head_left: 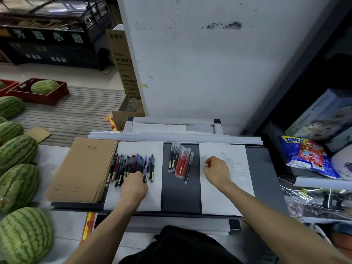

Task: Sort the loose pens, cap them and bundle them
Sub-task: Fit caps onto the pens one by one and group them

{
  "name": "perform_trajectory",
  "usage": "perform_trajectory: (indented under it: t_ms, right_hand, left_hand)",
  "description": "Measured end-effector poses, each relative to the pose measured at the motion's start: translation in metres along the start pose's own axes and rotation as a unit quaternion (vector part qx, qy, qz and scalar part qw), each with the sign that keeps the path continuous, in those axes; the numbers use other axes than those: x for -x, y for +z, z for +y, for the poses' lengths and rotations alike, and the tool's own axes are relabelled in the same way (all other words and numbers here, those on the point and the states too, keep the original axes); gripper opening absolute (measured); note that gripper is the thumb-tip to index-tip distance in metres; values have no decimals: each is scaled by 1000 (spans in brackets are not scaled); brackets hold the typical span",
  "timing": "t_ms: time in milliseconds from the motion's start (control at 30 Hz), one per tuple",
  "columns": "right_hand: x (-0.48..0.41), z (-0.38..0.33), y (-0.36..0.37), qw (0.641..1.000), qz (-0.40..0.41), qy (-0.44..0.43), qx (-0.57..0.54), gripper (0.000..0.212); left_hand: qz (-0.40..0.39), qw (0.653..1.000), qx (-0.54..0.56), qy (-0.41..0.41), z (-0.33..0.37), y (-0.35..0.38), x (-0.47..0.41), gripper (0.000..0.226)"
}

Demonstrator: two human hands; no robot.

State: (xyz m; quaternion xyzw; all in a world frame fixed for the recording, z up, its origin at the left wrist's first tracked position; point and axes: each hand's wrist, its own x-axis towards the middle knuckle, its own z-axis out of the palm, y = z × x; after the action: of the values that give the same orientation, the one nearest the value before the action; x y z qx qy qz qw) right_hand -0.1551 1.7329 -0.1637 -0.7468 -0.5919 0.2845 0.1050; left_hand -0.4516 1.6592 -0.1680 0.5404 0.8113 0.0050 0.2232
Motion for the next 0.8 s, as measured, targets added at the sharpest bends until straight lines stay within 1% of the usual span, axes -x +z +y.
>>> perform_trajectory:
  t_ms: [33, 100, 233, 400, 533, 633, 667, 733, 800]
  right_hand:
    - [-2, 7, -7, 998, 12, -16, 55, 32]
    - [-6, 20, -18, 989, 9, -25, 144, 34]
    - [-8, 37, -29, 976, -24, -12, 218, 33]
    - [-9, 38, -30, 970, -20, -29, 243, 27]
    - [-10, 34, -31, 956, -17, -49, 290, 19]
    - [-8, 33, -32, 949, -19, -55, 309, 10]
    - [-9, 33, -33, 952, -17, -52, 303, 12]
    - [-11, 32, -35, 962, -14, -45, 270, 26]
    - [-11, 28, -41, 977, -7, -56, 204, 29]
  left_hand:
    - [-3, 1000, 2, 2, 0, -1, 1, 39]
    - [-5, 1000, 7, 3, 0, -5, 3, 38]
    - [-7, 1000, 9, 23, -2, -13, 7, 36]
    - [11, 999, 22, 44, 1, -19, 13, 38]
    - [33, 997, 53, 49, 9, -21, 13, 32]
    - [39, 995, 65, 68, 17, -24, 12, 24]
    - [35, 993, 81, 80, 20, -26, 12, 21]
    - [19, 986, 127, 106, 26, -28, 13, 18]
    - [2, 973, 196, 123, 31, -30, 14, 13]
